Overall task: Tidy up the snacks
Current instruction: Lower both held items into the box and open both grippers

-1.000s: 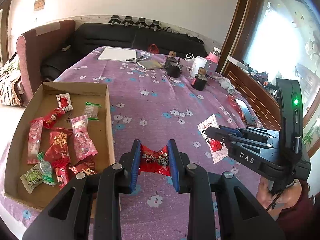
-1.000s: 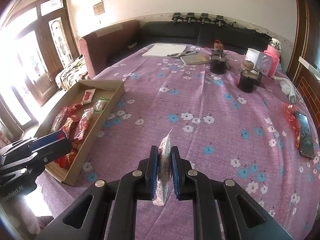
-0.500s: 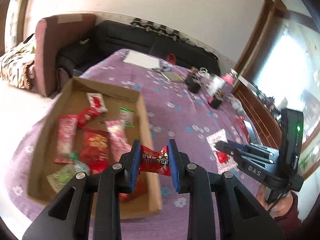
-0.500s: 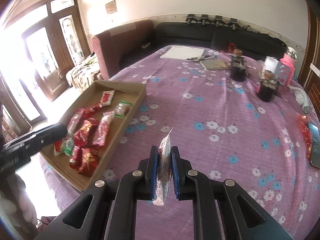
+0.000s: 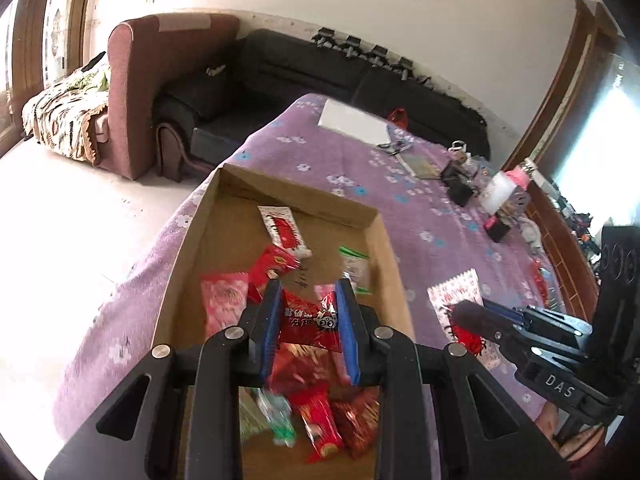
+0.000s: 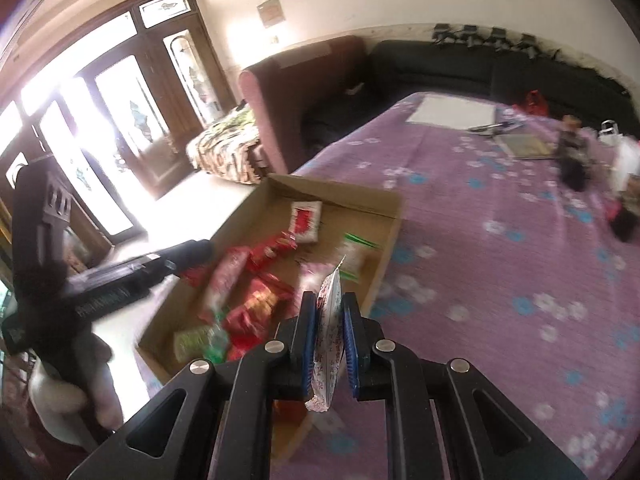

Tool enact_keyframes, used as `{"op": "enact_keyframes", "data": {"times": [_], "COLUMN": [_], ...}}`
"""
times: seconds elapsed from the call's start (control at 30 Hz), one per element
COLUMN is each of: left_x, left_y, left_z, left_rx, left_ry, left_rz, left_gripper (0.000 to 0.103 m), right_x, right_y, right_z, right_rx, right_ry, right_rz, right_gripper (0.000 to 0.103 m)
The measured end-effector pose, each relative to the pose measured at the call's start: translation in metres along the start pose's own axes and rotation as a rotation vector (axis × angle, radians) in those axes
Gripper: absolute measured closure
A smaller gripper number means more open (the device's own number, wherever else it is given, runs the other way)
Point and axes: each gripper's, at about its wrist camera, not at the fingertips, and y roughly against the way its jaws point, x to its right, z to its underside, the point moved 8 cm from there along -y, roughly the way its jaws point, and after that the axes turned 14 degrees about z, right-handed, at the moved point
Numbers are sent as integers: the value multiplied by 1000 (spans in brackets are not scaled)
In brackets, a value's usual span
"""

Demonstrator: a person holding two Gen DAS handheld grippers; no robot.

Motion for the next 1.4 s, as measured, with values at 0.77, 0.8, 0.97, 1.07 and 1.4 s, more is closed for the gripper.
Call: {"op": "enact_keyframes", "data": {"times": [0.77, 0.8, 0.97, 1.07, 1.4], "left_x": [-46, -45, -32, -23, 1], "left_y": [-51, -49, -26, -10, 38], "left_z": [-10, -11, -13, -12, 8], "left_rx": [-100, -95, -45, -1, 152], "left_ry": [178, 174, 115, 56, -68], "left_rz": [49, 49, -10, -105, -400], "left_gripper": [63, 62, 42, 41, 23], "right_x": [-10, -8, 2, 8, 26], "right_y": [-133, -130, -102, -81, -6], "right_z": [-57, -58, -60, -54, -7], "right_rx": [-141, -131, -72, -34, 85], "right_ry": [-40, -41, -59, -51, -86], "right_rz": [59, 62, 79, 103, 168], "right_gripper": [86, 86, 84, 75, 57]}}
